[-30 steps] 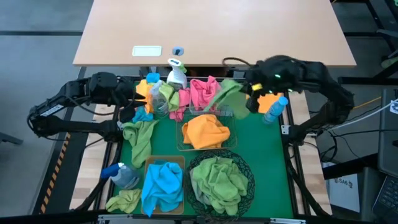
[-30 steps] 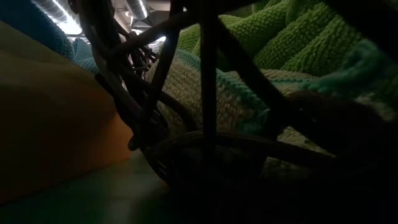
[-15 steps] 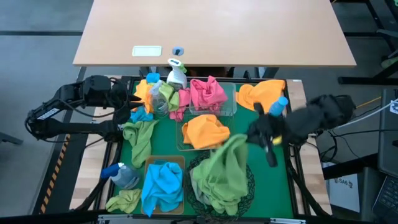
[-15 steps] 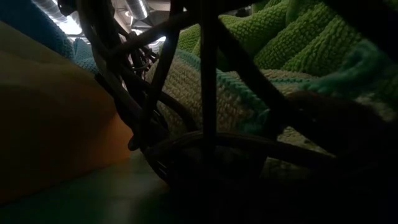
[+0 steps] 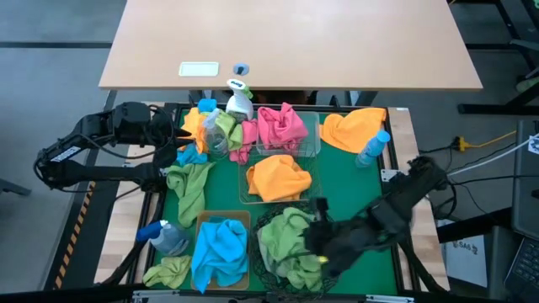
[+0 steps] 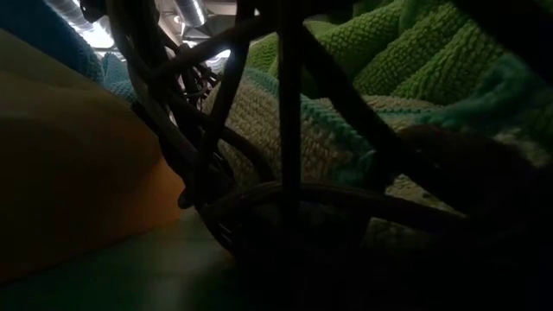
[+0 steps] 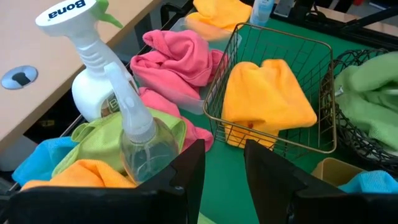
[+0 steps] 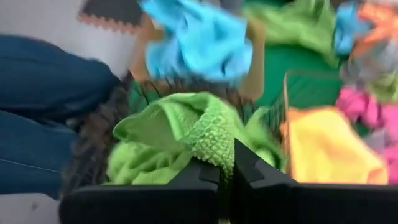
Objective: Sort microfiber towel by color & place in baskets
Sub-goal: Put the green microfiber towel into the black wire basket
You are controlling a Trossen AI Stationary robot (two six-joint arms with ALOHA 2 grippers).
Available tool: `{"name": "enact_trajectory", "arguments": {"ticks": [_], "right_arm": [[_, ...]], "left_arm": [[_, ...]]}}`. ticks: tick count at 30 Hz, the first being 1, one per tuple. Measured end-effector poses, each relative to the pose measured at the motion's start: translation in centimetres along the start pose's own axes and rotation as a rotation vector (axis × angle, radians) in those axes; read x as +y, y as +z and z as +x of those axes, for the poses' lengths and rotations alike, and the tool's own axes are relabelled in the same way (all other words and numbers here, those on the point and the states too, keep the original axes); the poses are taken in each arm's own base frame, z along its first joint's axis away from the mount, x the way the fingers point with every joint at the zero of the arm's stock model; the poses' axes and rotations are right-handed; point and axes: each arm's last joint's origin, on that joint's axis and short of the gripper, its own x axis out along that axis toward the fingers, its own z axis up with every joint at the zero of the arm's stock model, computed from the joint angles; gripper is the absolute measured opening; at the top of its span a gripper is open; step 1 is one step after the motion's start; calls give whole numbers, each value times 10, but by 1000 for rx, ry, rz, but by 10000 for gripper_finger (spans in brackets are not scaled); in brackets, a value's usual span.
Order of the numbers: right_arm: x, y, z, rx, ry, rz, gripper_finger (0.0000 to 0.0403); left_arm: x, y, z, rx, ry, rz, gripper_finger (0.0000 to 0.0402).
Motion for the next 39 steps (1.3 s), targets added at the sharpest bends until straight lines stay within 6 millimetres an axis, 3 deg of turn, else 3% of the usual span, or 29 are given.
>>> {"name": "enact_trajectory", "arguments": {"ticks": [6, 11, 17, 21, 26, 31, 39], "right_arm": [[10, -25, 68, 196, 37, 23, 1], [16, -54, 113, 263, 124, 42, 1], [20, -86, 148, 309, 216, 65, 1], [21, -99, 156, 336, 211, 59, 13], [21, -98, 157, 323, 221, 62, 33], [22, -95, 158, 291, 231, 104, 55], [16, -92, 160, 315, 266, 212, 152]], "left_arm": [[0, -1, 0, 10, 1, 0, 108], [0, -2, 0, 20, 2, 1, 108], [0, -2, 0, 25, -3, 1, 108], [0, -2, 0, 25, -4, 4, 108], [0, -4, 0, 47, -4, 4, 108], [2, -18, -1, 190, 16, -10, 108], [4, -29, -4, 306, 48, -109, 108]]}}
